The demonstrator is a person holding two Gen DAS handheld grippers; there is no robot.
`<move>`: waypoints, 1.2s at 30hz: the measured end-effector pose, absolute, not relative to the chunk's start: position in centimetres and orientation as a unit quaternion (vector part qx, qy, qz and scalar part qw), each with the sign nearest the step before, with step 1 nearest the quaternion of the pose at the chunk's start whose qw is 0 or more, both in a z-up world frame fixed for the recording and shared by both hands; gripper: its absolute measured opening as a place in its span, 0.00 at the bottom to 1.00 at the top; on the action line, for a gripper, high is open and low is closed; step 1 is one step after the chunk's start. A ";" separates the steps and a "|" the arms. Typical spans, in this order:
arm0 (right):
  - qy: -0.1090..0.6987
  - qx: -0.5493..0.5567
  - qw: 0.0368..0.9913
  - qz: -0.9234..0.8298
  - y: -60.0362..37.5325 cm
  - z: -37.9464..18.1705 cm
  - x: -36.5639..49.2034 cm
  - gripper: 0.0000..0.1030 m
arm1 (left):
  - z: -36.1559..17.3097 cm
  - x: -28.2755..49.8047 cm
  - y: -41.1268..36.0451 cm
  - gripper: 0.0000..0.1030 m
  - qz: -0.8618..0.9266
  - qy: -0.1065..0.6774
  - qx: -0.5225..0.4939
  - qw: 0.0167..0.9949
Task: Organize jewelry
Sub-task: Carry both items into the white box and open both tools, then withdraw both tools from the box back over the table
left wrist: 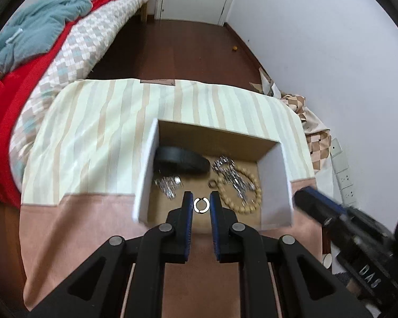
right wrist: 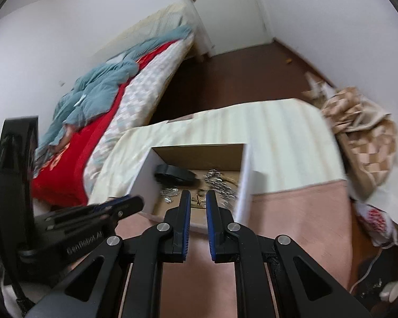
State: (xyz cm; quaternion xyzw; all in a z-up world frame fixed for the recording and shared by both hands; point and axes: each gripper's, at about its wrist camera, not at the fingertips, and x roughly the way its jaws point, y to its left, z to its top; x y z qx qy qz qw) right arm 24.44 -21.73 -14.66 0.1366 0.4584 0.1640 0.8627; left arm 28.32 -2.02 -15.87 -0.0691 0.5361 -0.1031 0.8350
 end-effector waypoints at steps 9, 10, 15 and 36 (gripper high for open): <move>0.560 0.176 0.782 0.211 -19.2 -19.5 30.0 0.12 | -18.3 32.0 0.0 0.14 -0.095 0.597 -0.118 0.788; 0.567 0.176 0.777 0.211 -19.0 -19.7 30.2 0.12 | -18.1 31.9 0.1 0.22 -0.094 0.595 -0.123 0.789; 0.565 0.153 0.787 0.194 -18.7 -19.3 30.1 0.16 | -15.7 31.2 0.1 0.70 -0.085 0.561 -0.110 0.816; 0.540 0.002 0.842 0.002 -22.0 -15.2 24.4 0.99 | -15.2 24.9 0.1 1.00 0.024 0.511 0.022 0.859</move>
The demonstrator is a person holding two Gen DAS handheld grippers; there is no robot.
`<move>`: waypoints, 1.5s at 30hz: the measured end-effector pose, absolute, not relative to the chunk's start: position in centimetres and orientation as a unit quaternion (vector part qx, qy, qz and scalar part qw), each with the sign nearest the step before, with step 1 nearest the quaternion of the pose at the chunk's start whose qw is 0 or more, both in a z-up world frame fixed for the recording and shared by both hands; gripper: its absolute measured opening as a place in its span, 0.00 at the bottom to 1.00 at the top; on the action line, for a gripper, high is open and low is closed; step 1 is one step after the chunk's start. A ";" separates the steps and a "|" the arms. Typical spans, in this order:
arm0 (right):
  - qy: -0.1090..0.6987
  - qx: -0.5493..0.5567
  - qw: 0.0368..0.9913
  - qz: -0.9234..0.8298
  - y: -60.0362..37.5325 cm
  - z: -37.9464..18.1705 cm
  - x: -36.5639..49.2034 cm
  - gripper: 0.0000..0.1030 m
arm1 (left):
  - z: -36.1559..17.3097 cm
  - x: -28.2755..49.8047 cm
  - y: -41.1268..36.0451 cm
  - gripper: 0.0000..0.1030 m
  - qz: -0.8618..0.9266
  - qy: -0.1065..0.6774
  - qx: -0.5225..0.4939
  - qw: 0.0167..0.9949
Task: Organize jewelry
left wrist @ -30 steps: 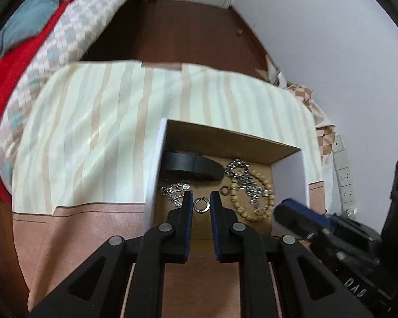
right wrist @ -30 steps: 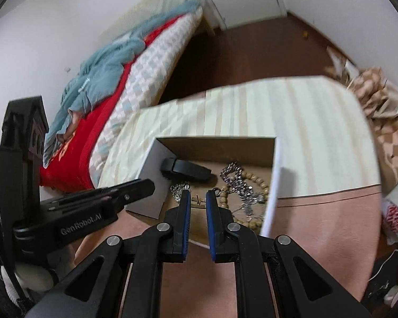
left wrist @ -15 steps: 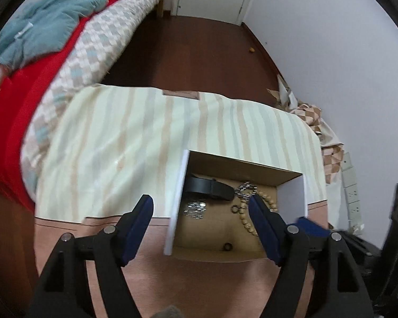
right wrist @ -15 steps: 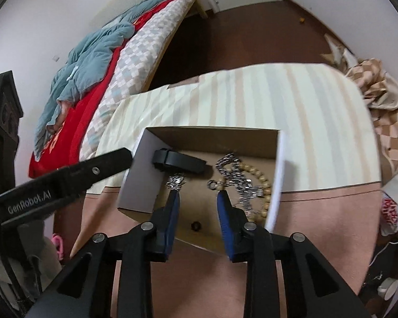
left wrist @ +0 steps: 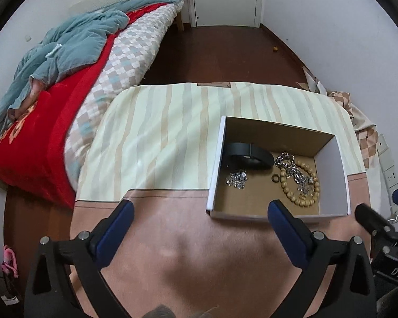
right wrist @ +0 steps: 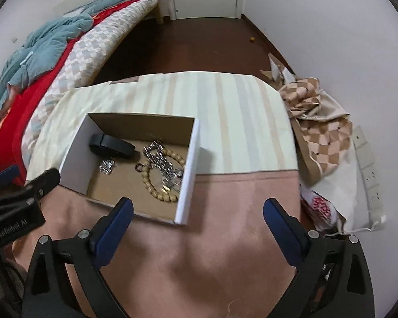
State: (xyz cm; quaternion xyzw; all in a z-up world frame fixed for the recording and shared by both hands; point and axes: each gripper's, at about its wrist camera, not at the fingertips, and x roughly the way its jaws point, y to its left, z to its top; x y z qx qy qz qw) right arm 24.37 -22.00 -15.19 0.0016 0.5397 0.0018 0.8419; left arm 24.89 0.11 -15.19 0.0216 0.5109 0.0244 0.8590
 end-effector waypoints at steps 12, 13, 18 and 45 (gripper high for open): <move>0.484 -0.008 0.875 -0.013 -21.7 -6.2 17.0 0.99 | -5.8 17.0 0.3 1.00 0.028 0.439 0.013 0.898; 0.477 -0.008 0.879 -0.014 -21.7 -5.2 16.2 0.99 | -4.8 16.3 0.4 1.00 0.028 0.432 0.012 0.901; 0.432 -0.016 0.901 -0.019 -21.7 0.5 11.9 0.99 | -0.5 12.7 0.6 1.00 0.030 0.398 0.009 0.917; 0.396 -0.026 0.918 -0.010 -22.1 10.0 5.6 1.00 | 4.8 8.6 -0.2 1.00 0.036 0.402 -0.005 0.915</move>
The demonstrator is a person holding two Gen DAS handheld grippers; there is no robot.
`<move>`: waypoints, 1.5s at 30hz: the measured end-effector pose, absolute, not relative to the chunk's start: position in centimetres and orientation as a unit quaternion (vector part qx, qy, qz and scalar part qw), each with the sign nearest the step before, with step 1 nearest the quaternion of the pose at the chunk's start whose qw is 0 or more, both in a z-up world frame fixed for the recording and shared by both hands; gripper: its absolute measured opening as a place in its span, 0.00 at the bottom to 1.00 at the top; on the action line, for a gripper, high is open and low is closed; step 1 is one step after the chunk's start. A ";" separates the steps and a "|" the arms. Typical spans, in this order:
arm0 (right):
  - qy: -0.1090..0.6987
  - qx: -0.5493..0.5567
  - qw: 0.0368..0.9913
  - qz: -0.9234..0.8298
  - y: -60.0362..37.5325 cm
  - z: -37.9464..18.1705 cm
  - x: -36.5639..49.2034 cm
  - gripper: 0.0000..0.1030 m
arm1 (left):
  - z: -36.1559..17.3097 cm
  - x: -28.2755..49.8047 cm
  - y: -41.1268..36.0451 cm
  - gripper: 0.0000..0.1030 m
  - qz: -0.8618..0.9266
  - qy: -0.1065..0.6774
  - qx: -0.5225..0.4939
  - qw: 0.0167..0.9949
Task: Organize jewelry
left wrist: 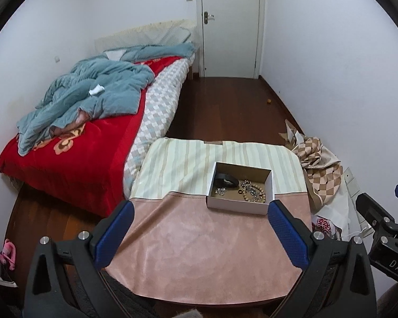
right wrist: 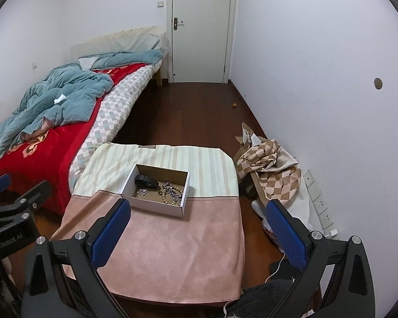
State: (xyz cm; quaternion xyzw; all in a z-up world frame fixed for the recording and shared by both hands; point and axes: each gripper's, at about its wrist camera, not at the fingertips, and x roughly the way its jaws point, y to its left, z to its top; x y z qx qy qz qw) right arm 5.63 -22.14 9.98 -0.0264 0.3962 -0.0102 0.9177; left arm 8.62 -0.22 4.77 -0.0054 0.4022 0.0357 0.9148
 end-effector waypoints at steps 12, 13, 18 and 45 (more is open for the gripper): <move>0.432 -0.026 0.901 -0.036 -22.8 4.9 14.3 1.00 | 0.6 16.5 -1.7 1.00 0.039 0.449 0.012 0.892; 0.438 -0.027 0.898 -0.038 -22.8 4.4 15.0 1.00 | 0.3 16.9 -1.7 1.00 0.040 0.451 0.013 0.891; 0.458 -0.025 0.888 -0.035 -22.9 1.8 17.9 1.00 | -1.4 19.0 -1.7 1.00 0.034 0.480 0.014 0.877; 0.496 -0.040 0.867 -0.033 -22.3 -1.0 19.5 1.00 | -3.3 19.9 -1.5 1.00 0.028 0.495 0.015 0.868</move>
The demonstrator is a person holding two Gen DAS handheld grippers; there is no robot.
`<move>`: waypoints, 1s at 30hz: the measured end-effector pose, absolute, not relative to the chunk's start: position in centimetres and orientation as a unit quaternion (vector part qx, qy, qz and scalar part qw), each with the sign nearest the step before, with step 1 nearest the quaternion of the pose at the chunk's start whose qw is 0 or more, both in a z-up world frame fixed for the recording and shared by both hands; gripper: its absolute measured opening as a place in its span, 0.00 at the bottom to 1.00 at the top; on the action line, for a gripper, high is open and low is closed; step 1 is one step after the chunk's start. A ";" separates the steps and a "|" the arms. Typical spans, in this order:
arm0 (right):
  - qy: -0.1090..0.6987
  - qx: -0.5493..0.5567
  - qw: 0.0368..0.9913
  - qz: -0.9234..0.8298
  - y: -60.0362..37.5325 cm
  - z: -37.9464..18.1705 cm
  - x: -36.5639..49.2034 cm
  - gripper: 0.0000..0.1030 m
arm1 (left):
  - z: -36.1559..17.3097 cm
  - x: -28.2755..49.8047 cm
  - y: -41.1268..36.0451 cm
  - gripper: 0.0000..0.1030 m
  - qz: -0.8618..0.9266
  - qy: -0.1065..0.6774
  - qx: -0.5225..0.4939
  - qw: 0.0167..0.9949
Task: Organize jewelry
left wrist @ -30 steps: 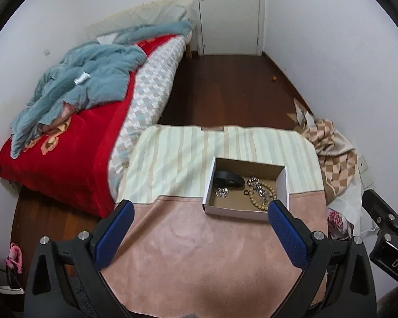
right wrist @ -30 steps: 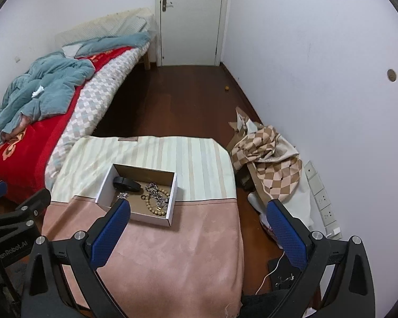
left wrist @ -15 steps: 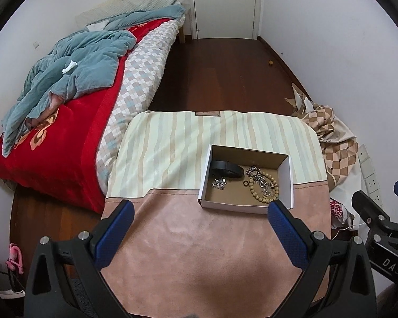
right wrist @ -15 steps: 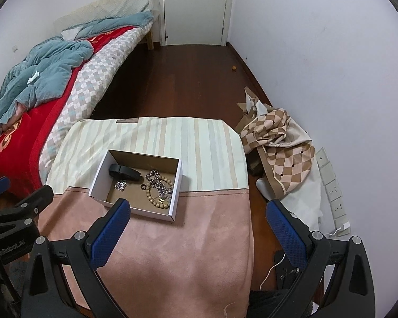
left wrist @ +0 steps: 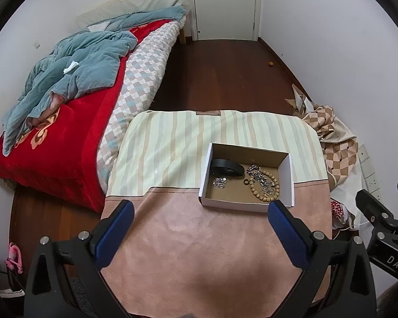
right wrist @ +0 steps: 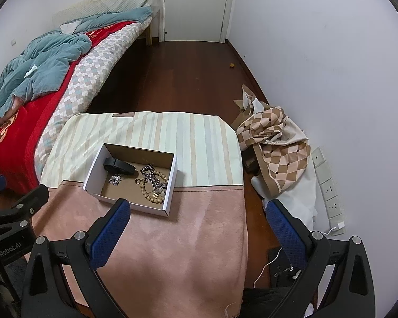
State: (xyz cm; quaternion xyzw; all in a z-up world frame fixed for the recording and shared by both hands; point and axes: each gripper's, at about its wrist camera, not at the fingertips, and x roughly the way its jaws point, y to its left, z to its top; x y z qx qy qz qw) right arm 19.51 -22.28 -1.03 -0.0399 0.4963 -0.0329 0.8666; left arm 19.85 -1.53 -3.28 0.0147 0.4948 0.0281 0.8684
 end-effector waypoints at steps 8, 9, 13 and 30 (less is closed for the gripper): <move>0.497 -0.042 0.866 -0.033 -22.3 -0.9 19.4 1.00 | -3.6 19.7 -0.9 1.00 0.034 0.497 0.010 0.867; 0.497 -0.043 0.866 -0.032 -22.3 -0.9 19.3 1.00 | -3.6 19.7 -0.8 1.00 0.034 0.497 0.009 0.867; 0.496 -0.048 0.866 -0.032 -22.2 -0.8 19.3 1.00 | -3.6 19.6 -0.7 1.00 0.033 0.497 0.008 0.867; 0.495 -0.051 0.867 -0.032 -22.2 -0.8 19.4 1.00 | -3.4 19.3 -0.6 1.00 0.032 0.493 0.009 0.870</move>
